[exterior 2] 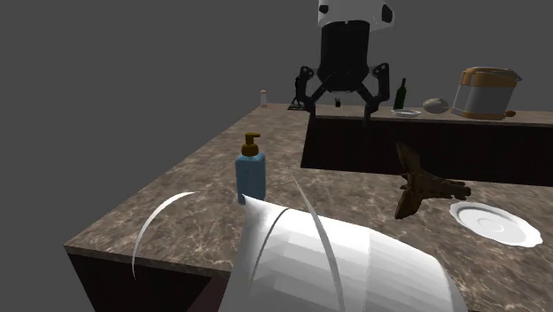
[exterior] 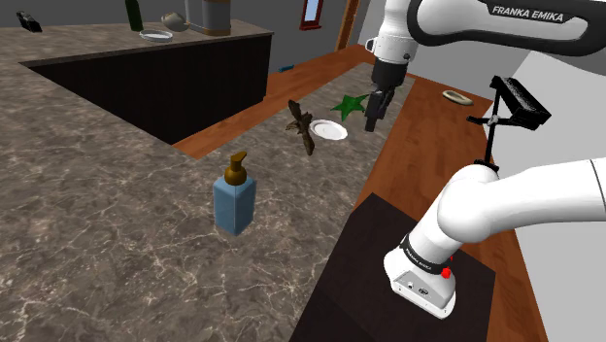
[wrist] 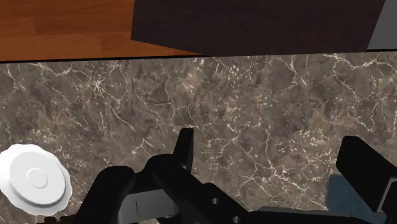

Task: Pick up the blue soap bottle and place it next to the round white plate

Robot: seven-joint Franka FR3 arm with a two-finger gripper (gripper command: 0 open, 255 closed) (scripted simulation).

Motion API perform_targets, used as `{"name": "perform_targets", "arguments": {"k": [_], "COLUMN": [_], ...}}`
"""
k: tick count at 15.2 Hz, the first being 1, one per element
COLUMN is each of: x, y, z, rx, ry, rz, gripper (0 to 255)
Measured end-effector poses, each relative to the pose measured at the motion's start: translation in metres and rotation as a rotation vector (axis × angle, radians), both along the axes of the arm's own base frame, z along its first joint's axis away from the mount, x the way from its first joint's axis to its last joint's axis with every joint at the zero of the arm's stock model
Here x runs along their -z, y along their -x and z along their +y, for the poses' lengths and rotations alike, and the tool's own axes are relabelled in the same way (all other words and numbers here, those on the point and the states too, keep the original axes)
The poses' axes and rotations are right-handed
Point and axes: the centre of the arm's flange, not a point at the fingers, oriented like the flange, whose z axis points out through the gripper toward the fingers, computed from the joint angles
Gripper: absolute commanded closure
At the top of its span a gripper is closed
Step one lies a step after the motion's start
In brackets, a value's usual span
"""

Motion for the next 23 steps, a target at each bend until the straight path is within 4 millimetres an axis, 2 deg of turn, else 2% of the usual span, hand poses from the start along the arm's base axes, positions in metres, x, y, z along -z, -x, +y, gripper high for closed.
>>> {"name": "perform_targets", "arguments": {"k": [2, 5, 10, 17, 23], "x": [0.002, 0.013, 0.028, 0.053, 0.067], "y": [-0.004, -0.024, -0.054, -0.107, -0.147], "z": [0.005, 0.028, 0.077, 0.149, 0.208], "rx": [-0.001, -0.007, -0.019, -0.035, -0.05], "ry": [-0.002, -0.01, -0.027, -0.052, -0.073], "rz": [-0.001, -0.004, -0.012, -0.022, -0.031], "gripper": [0, 0, 0, 0, 0]}}
